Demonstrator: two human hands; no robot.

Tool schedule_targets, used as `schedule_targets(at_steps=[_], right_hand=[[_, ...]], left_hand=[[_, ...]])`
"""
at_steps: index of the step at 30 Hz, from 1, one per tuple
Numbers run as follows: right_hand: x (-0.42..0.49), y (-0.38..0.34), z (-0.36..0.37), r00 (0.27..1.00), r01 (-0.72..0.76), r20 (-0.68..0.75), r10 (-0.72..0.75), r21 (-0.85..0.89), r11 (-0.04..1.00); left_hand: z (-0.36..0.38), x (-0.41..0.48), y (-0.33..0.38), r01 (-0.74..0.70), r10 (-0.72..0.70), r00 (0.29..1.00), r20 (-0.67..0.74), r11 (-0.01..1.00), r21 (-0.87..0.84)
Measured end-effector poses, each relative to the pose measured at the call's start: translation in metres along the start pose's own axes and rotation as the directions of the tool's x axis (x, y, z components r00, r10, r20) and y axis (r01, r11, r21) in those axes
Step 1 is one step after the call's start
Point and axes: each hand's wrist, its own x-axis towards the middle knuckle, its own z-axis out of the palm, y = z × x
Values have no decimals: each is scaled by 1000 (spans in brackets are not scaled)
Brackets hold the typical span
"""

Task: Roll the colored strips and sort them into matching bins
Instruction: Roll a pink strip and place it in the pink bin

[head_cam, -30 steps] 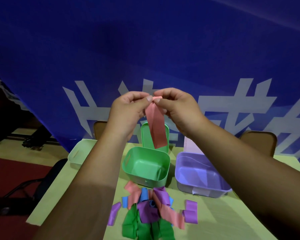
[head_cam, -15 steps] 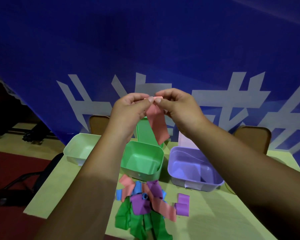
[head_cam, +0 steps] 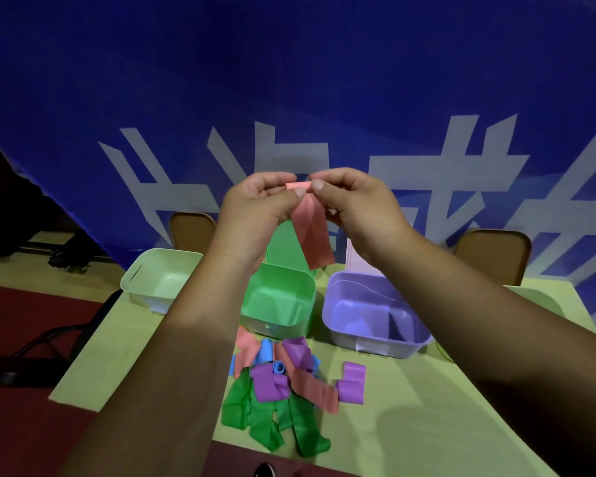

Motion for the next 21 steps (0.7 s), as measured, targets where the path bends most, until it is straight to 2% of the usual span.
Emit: schedule_targets(at_steps=[5, 9, 11, 15, 21], right_hand=[[-3, 6, -5, 1000, 19, 2, -19, -35, 999], [-7, 6, -4, 1000, -9, 14, 8, 50, 999], [-10, 5, -1, 999, -14, 33, 11, 83, 996], [-7, 8, 4, 1000, -6, 0, 6, 32, 999], [6, 14, 11, 1000, -22, -18, 23, 37, 999]], left_hand=[[3, -3, -4, 6, -6, 1000, -17, 1000, -18], [1, -4, -5, 2, -3, 999, -48, 1000, -26], [0, -5, -4, -11, 11, 1000, -30, 1000, -15], [-5, -3, -5, -22, 22, 1000, -4, 1000, -15], [-12, 11, -14, 39, -36, 998, 43, 996, -76]])
